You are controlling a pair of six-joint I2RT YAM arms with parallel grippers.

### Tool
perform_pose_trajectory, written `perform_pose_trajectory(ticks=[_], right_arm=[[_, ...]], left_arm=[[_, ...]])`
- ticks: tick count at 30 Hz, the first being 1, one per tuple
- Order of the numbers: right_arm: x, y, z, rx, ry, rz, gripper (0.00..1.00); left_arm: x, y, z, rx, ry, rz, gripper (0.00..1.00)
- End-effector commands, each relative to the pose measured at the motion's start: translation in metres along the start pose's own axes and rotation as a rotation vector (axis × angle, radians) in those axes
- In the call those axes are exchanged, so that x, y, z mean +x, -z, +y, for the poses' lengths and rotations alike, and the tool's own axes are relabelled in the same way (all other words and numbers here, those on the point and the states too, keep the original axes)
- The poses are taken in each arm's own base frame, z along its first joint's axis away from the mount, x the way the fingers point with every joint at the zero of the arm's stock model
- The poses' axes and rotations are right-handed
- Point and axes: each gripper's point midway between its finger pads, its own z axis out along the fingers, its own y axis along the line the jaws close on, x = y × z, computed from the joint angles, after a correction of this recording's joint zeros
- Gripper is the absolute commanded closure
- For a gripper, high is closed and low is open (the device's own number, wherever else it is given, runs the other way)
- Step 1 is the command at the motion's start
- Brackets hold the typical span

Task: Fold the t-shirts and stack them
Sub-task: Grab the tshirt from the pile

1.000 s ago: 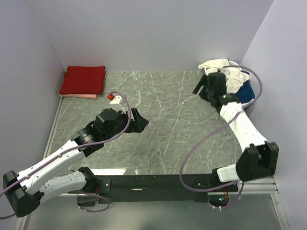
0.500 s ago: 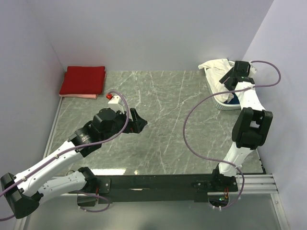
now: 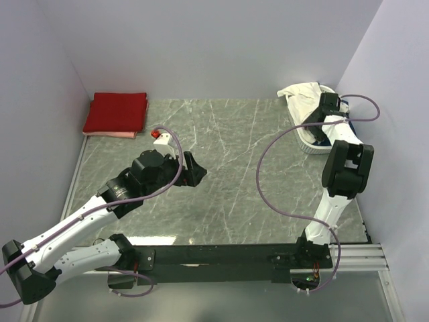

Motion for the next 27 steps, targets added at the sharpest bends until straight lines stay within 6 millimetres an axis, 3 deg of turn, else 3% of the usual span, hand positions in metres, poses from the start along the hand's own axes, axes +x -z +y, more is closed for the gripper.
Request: perform_pose_trajectory(ticks=[1, 6, 7, 12, 20, 21, 23, 24, 26, 27], right_arm=[[-0.017, 0.000, 0.010, -0.026, -0.010, -0.042, 0.38], [-0.018, 0.001, 0.013, -0.042, -0.004, -0.042, 0.59], [-0.021, 0.004, 0.015, -0.049, -0.004, -0.046, 0.70], [-0.039, 0.031, 0.022, -0.083, -0.002, -0.086, 1.00], [-0.091, 0.125, 0.048, -0.222, -0.015, -0.208, 1.00], [-0.102, 0.146, 0.058, -0.273, -0.016, -0.235, 1.00], [-0.108, 0.167, 0.065, -0.311, -0.009, -0.244, 1.00], [-0.122, 0.190, 0.074, -0.349, -0.006, -0.285, 1.00], [-0.125, 0.215, 0.086, -0.395, 0.016, -0.295, 1.00], [-0.137, 0.241, 0.094, -0.434, 0.016, -0.343, 1.00]], left_arm=[[-0.017, 0.005, -0.012, 0.040, -0.009, -0.042, 0.00], [-0.016, 0.003, -0.012, 0.041, -0.005, -0.036, 0.01], [-0.015, 0.003, -0.012, 0.040, -0.005, -0.035, 0.01], [-0.017, 0.003, -0.012, 0.040, 0.003, -0.042, 0.01], [-0.022, 0.001, -0.011, 0.033, 0.039, -0.071, 0.01], [-0.023, 0.001, -0.011, 0.033, 0.045, -0.078, 0.01], [-0.025, 0.001, -0.010, 0.028, 0.063, -0.097, 0.01], [-0.027, 0.000, -0.010, 0.030, 0.071, -0.107, 0.01], [-0.029, 0.000, -0.010, 0.035, 0.091, -0.122, 0.01], [-0.028, -0.002, -0.009, 0.035, 0.098, -0.122, 0.01]])
